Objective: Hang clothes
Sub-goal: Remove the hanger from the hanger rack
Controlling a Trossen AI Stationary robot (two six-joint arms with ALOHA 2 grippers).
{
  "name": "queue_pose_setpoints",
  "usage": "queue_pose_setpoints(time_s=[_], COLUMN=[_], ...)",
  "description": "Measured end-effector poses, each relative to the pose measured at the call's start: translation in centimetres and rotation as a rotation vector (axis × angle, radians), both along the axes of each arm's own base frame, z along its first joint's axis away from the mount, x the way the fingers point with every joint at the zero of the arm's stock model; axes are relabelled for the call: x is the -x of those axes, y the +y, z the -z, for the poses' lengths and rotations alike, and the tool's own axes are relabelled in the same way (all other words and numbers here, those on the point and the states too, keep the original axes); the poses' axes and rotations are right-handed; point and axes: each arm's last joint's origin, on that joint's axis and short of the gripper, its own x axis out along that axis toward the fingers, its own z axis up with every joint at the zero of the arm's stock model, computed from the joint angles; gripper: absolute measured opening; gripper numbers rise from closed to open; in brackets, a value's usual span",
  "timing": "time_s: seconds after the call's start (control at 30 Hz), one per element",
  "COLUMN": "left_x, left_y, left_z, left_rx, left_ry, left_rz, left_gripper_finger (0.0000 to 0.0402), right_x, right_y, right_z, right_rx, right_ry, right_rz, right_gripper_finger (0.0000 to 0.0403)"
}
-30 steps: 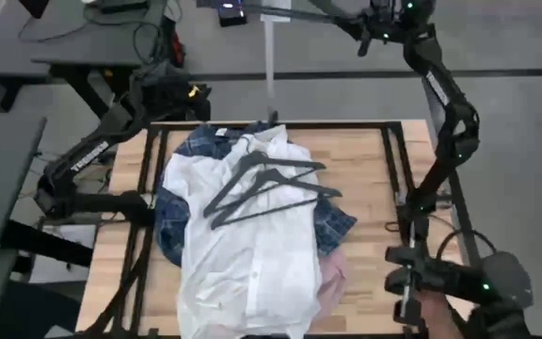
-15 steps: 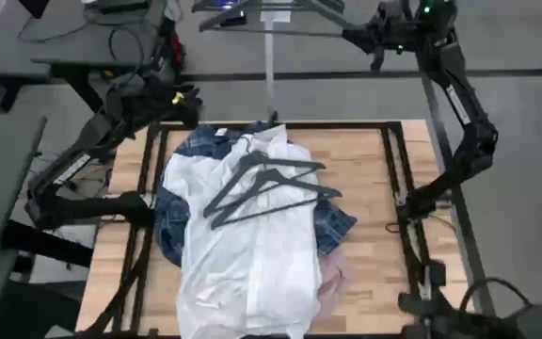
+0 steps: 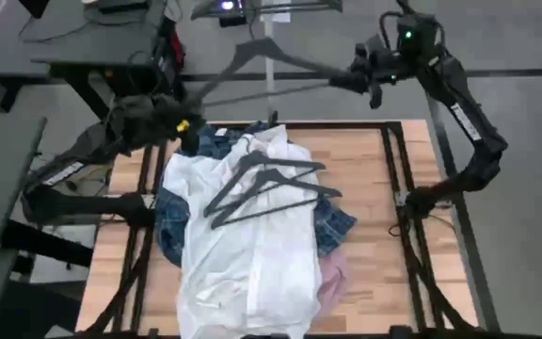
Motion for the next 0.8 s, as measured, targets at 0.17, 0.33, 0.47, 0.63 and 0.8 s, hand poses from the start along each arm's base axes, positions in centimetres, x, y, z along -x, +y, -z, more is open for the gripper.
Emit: queue_pose_setpoints(time_s=[0.17,0.33,0.47,0.63,0.8], left_x=[-0.1,0.4,0.6,0.6,0.5], left_y=[-1.2,-2.7,-3.4,-4.1,-4.5], left_z=[0.7,2.4,2.8,2.8,2.8], left_rx=[0.028,0.185,0.199,0.159,0.128], left_ry=[0.075,0.197,0.232,0.248,0.267], left_rz=[0.045,0.051,0.014,0.023,0.052], left_gripper_finger=[0.0082,0.0082,0.0082,0.0082,0.0082], right_x=[-1.0,-1.9,-3.0,-4.9,-6.4], right_y=[1.9,4.1,7.2,10.9,14.8], right_z=[3.2,6.4,9.2,12.2,14.9], right_rx=[-0.126,-0.243,-0.337,-0.457,-0.566], right_ry=[0.085,0.159,0.204,0.163,0.174], right_rz=[0.081,0.164,0.161,0.164,0.136], right_gripper_finger=[0.0019,0.0019,0.0019,0.0019,0.0019])
